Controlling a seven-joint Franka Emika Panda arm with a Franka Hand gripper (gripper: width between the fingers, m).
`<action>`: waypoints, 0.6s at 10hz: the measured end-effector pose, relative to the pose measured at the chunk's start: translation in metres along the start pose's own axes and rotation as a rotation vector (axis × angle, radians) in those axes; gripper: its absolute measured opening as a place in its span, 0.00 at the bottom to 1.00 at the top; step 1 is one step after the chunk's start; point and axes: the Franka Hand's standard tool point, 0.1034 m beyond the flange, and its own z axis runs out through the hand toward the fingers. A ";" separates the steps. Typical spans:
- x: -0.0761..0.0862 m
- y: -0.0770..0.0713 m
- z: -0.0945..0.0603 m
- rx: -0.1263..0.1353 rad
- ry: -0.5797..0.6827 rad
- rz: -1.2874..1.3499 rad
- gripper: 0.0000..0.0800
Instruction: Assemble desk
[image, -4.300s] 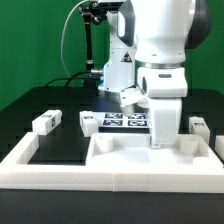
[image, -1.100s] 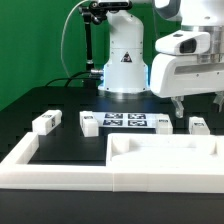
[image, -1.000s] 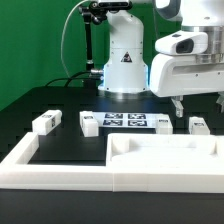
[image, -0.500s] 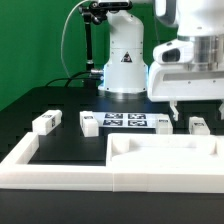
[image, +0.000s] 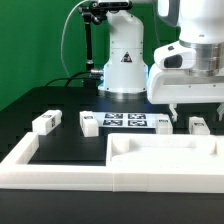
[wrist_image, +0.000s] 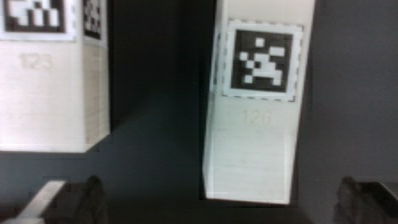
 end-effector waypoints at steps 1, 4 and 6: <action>0.001 0.001 0.000 -0.003 -0.087 0.021 0.81; -0.003 0.003 -0.002 -0.014 -0.279 0.015 0.81; 0.004 -0.007 -0.001 0.015 -0.352 0.027 0.81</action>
Offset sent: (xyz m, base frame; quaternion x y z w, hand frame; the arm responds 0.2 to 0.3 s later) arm 0.0000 0.0000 0.0000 0.0000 -0.1938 0.0000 0.9810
